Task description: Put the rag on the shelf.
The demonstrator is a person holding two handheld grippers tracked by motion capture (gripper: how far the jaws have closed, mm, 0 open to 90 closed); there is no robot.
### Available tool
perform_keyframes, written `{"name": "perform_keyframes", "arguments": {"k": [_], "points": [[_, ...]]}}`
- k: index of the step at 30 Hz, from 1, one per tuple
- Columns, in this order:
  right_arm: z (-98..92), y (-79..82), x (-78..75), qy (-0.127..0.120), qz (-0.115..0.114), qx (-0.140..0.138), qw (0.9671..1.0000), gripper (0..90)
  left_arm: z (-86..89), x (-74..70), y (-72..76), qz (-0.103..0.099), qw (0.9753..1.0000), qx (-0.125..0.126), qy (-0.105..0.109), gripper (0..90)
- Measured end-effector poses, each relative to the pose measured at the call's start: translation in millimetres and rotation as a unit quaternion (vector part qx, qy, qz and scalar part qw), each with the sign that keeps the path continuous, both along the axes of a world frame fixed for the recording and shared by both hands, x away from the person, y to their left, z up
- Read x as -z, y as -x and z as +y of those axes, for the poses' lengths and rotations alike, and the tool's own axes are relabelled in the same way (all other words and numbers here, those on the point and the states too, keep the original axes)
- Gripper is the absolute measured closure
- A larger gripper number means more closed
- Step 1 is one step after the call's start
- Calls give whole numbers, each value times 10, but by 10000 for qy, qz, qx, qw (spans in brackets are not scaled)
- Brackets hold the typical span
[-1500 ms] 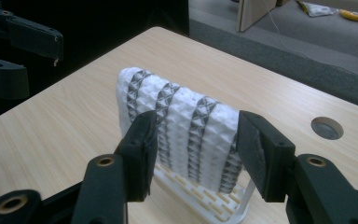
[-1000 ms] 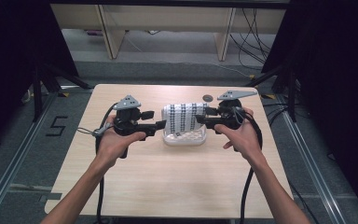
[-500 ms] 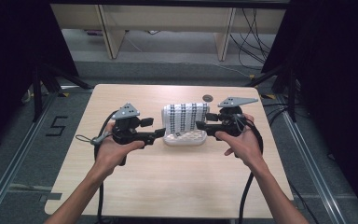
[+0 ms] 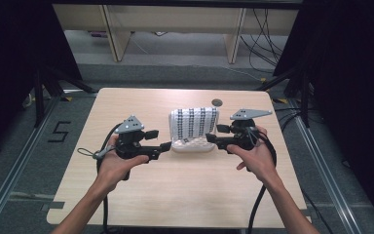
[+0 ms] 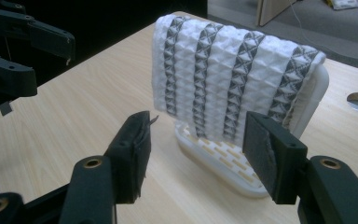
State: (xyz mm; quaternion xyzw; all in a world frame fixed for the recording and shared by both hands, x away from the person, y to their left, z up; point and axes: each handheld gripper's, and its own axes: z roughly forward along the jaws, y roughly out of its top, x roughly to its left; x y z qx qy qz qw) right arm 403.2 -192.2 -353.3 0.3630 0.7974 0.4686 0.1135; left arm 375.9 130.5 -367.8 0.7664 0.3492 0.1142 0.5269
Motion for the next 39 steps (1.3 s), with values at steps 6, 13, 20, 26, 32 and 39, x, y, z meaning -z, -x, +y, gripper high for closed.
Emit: {"name": "perform_keyframes", "arguments": {"k": [6, 13, 20, 26, 32, 39], "points": [[-29, 70, 31, -53, 7, -30, 10000, 425, 33, 79, 59, 17, 9999, 126, 76, 323], [-28, 162, 67, 13, -7, -115, 9999, 422, 69, 176, 118, 14, 9999, 139, 19, 310], [-23, 221, 119, 81, -115, -195, 9997, 420, 109, 236, 167, -73, 9998, 162, -52, 296], [-27, 263, 160, 59, -60, -184, 9998, 410, 124, 279, 210, -73, 9998, 164, -129, 282], [-52, 265, 233, 77, -133, -258, 9995, 370, 107, 337, 242, -109, 9995, 212, -228, 256], [-63, 324, 276, -59, 11, -205, 9998, 350, 125, 361, 271, -128, 9992, 210, -307, 246]]}}
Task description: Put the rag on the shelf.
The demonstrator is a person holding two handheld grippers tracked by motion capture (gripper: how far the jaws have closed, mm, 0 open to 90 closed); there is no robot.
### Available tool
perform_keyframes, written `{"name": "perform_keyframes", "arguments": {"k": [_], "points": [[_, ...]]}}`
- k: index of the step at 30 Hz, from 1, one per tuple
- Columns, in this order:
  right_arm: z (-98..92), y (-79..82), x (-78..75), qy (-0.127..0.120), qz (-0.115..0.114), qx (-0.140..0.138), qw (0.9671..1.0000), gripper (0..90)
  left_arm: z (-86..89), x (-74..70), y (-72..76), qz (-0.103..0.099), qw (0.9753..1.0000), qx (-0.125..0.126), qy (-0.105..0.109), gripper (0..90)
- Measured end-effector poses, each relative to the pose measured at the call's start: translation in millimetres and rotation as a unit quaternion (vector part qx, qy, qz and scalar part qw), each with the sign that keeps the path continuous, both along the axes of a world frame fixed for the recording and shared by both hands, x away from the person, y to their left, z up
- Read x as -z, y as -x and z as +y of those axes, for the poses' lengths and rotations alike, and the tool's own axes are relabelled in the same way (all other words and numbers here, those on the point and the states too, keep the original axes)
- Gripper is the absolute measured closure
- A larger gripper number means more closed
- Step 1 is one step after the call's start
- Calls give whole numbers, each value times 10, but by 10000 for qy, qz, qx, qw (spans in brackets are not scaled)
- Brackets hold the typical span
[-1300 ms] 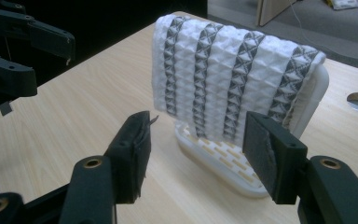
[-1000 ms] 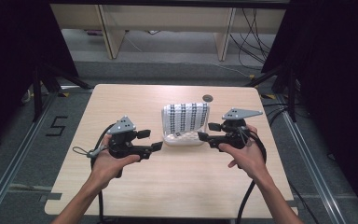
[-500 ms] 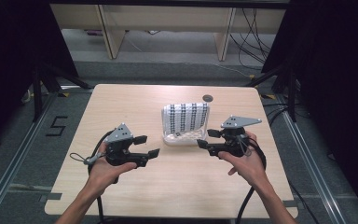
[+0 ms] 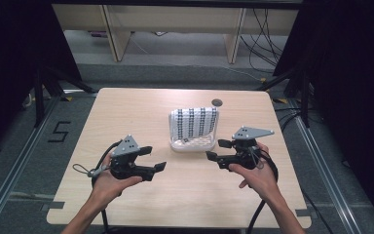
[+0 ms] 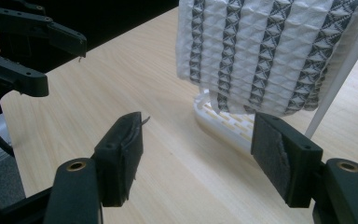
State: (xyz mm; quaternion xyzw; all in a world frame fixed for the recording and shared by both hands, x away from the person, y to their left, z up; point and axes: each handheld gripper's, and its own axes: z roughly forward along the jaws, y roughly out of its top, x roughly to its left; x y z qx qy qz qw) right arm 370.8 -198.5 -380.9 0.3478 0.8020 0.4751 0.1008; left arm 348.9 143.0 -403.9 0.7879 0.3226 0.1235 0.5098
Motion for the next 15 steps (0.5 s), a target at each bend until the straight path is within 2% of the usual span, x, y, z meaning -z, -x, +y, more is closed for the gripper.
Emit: {"name": "perform_keyframes", "arguments": {"k": [1, 2, 4, 5, 6, 7, 8, 9, 10, 11, 12, 13, 14, 15], "points": [[0, -4, 14, -32, -75, -42, 10000, 349, 5, 5, 23, 6, 10000, -19, -53, 246], [3, 22, 11, -78, 46, -24, 10000, 348, 5, 10, 35, 5, 10000, -24, -58, 245], [-16, 26, 15, 21, -73, -55, 10000, 346, 7, 27, 56, 14, 10000, -2, -42, 244], [-3, 41, 27, -74, 9, -42, 10000, 345, 8, 33, 67, 10, 10000, -16, -66, 244], [-12, 42, 27, -3, -49, -48, 10000, 342, 8, 41, 75, -4, 10000, -12, -76, 244], [-5, 70, 28, -37, 70, 7, 10000, 337, 11, 50, 84, 1, 10000, -13, -82, 244], [-8, 55, 44, -63, -10, -72, 10000, 336, 10, 62, 91, 2, 10000, -16, -55, 244], [-5, 81, 38, -22, 44, 16, 10000, 336, 14, 75, 93, 7, 10000, 29, -31, 244], [-5, 68, 59, -33, -92, -59, 9999, 335, 11, 91, 100, -19, 10000, 1, -4, 244], [-10, 75, 61, 9, -116, -80, 9999, 335, 16, 97, 110, 16, 10000, 15, -29, 244], [3, 100, 70, -33, -36, -14, 10000, 334, 19, 104, 124, 19, 10000, -20, -67, 244], [-7, 95, 78, 15, -98, -91, 9999, 331, 24, 114, 134, 17, 10000, -14, -72, 244], [-1, 118, 88, -8, -20, -57, 10000, 328, 26, 128, 144, 22, 10000, -3, -54, 244], [-4, 113, 111, -25, -98, -94, 9999, 328, 32, 140, 155, 19, 10000, 6, -73, 244]]}}
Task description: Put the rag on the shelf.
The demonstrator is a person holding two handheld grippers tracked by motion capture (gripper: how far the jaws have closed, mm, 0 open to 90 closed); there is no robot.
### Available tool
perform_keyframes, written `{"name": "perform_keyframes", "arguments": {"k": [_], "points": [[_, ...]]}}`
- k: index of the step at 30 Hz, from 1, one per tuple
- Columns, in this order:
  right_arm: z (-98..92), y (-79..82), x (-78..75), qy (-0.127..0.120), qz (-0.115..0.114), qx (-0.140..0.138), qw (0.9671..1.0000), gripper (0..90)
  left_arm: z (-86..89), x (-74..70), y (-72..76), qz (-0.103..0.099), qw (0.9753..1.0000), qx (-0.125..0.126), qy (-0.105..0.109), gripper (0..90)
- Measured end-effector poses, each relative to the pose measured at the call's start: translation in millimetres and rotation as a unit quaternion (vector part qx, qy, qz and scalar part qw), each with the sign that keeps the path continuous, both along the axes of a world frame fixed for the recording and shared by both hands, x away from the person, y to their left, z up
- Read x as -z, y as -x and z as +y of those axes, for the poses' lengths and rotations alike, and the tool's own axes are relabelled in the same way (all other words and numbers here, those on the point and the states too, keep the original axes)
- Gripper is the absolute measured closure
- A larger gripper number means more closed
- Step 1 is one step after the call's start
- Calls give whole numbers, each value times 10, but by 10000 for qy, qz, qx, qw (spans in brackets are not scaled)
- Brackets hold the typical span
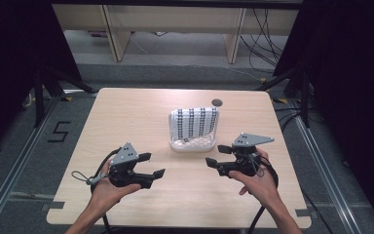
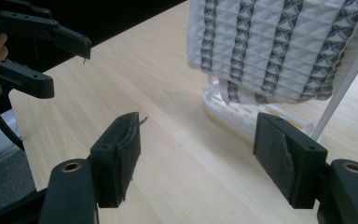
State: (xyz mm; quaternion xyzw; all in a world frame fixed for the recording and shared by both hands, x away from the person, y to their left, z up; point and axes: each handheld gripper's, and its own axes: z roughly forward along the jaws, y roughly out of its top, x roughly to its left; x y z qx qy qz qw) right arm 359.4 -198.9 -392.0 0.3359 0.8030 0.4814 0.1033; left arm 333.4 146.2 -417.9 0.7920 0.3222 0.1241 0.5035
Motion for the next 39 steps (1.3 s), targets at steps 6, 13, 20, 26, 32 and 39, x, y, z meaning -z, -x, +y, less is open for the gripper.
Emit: {"name": "perform_keyframes", "arguments": {"k": [6, 13, 20, 26, 32, 39], "points": [[-16, 87, 106, 41, 194, 59, 9998, 326, 23, 89, 76, 51, 9999, 44, -87, 244], [-52, 116, 256, 30, 312, 29, 9995, 324, 52, 188, 140, 32, 9999, 99, -67, 240], [-101, 193, 356, 217, 322, 53, 9992, 310, 103, 291, 220, 50, 9999, 110, -118, 227], [-119, 285, 445, 338, 305, 25, 9990, 294, 145, 384, 287, 92, 9998, 83, -173, 225], [-138, 372, 556, 389, 446, 82, 9982, 273, 215, 473, 332, 102, 9997, 75, -200, 222], [-181, 420, 678, 581, 521, 121, 9969, 251, 248, 550, 396, 145, 9994, 14, -326, 220]]}}
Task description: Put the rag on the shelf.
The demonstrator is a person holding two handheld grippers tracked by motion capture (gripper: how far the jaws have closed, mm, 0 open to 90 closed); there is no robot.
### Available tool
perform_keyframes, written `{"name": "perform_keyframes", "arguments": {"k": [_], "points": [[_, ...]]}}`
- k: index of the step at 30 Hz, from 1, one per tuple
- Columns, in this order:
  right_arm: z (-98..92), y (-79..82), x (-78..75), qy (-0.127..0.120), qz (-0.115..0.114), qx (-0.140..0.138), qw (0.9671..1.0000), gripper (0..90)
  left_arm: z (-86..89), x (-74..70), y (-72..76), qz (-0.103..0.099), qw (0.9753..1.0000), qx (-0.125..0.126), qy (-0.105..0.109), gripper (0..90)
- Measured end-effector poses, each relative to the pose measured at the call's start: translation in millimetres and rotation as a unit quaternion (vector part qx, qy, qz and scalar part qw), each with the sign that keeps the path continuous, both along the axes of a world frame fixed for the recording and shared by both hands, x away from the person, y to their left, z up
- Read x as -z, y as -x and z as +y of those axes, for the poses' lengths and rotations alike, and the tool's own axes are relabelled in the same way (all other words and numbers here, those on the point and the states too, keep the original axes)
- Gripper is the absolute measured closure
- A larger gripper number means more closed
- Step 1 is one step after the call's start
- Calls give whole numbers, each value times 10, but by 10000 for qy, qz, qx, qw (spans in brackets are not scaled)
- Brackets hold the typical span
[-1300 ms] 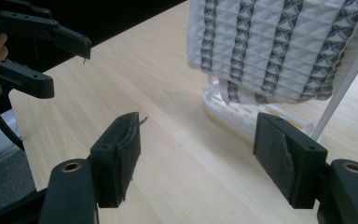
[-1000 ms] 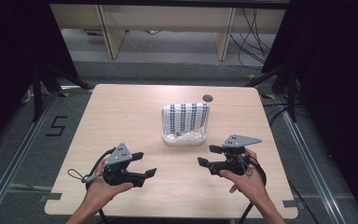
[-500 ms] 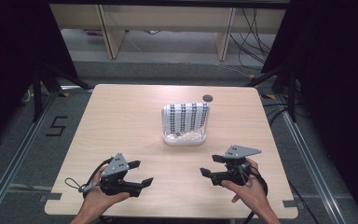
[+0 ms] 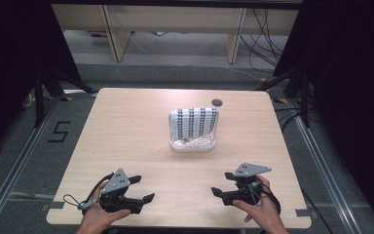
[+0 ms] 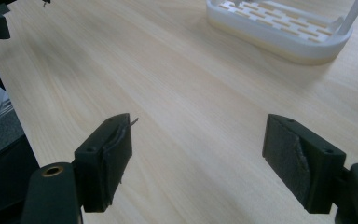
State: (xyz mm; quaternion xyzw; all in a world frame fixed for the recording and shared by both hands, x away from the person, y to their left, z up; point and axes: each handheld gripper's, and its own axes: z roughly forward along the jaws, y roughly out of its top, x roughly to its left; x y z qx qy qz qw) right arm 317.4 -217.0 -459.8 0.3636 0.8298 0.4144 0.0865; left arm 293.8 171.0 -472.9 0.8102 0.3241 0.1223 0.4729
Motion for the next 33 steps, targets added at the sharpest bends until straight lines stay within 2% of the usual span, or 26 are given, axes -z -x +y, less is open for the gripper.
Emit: {"name": "perform_keyframes", "arguments": {"k": [1, 2, 3, 4, 6, 7, 8, 9, 10, 12, 14, 16, 18, 20, 25, 29, 33], "points": [[0, 16, 14, -33, 67, 63, 10000, 251, -1, 13, 3, -10, 10000, 52, -15, 220], [-23, 10, 26, 38, 32, 12, 10000, 251, -11, 24, 17, -15, 10000, 46, 13, 220], [-24, 32, 35, -38, 129, 69, 9999, 251, -12, 35, 26, -10, 10000, 76, 0, 219], [-38, 34, 47, 3, 62, 64, 10000, 252, -14, 40, 41, 7, 9999, 64, -91, 219], [-56, 51, 69, 2, 126, 60, 9999, 251, -28, 61, 51, -10, 10000, 78, -51, 219], [-69, 54, 82, 2, 94, 87, 9999, 251, -39, 95, 77, -27, 9999, 82, -108, 219], [-67, 77, 85, 17, 206, 127, 9997, 251, -49, 110, 90, -14, 9999, 75, -106, 219], [-78, 69, 105, 86, 86, 70, 9999, 251, -35, 111, 95, -19, 9996, 88, -268, 219], [-72, 83, 117, 105, 112, 82, 9998, 251, -50, 129, 98, -5, 9999, 96, -124, 219], [-84, 85, 137, 210, 59, 30, 9998, 251, -57, 124, 113, 36, 9999, 43, -135, 219], [-92, 97, 147, 273, 94, 58, 9996, 250, -65, 137, 126, -5, 10000, 41, -61, 219], [-108, 105, 153, 321, 30, 68, 9995, 251, -59, 136, 134, 8, 9998, 120, -126, 219], [-114, 111, 165, 303, 29, 38, 9995, 251, -55, 148, 145, 10, 9999, 50, -102, 219], [-123, 114, 171, 301, 81, 84, 9995, 250, -37, 146, 135, 37, 9998, 48, -173, 219], [-125, 111, 176, 303, 74, 119, 9994, 250, -36, 163, 124, 61, 9999, 30, -99, 219], [-130, 103, 185, 309, 57, 96, 9995, 250, -30, 164, 123, 80, 9998, 23, -189, 219], [-129, 106, 186, 304, 116, 138, 9994, 250, -32, 170, 122, 83, 9999, 9, -150, 219]]}}
